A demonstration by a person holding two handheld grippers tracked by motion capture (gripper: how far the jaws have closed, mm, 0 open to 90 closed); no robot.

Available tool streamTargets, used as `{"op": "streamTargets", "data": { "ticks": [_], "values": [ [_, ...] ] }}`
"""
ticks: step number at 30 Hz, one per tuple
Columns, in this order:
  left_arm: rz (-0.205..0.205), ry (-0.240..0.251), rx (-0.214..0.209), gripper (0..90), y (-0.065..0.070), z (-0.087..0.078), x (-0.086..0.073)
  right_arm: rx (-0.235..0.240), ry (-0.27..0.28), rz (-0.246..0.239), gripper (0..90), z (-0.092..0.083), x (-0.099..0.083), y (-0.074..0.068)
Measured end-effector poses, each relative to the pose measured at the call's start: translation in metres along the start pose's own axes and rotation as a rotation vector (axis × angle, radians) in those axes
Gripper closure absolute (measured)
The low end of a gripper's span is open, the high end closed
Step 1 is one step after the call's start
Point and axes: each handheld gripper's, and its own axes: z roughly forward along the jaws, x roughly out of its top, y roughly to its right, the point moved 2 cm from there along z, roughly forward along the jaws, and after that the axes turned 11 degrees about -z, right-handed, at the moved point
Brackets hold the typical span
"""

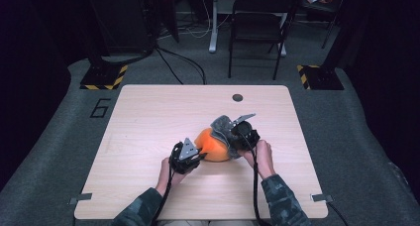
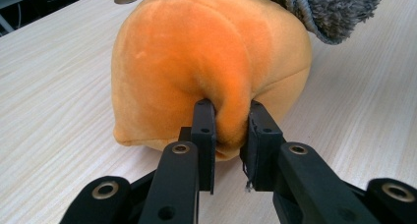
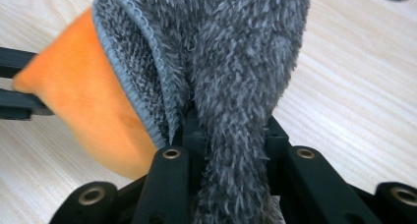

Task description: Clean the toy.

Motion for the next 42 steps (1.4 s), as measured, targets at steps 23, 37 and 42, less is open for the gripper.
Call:
{"op": "streamTargets", "data": {
  "ticks": [23, 37, 42],
  "values": [
    [-0.025, 0.004, 0.004, 76.8, -0.006, -0.001, -0.001, -0.051, -0.197, 0.075, 72.7, 0.039, -0.038, 0.026],
    [-0.025, 0.007, 0.014, 69.5, -0.006, -0.001, -0.002, 0.001, 0.015, -0.038, 72.8, -0.003, 0.007, -0.011],
    [0.019, -0.005, 0.067, 52.3, 0.002, 0.002, 0.000, -0.006, 0.037, 0.000, 72.8, 0.002, 0.002, -0.005]
  ]
}}
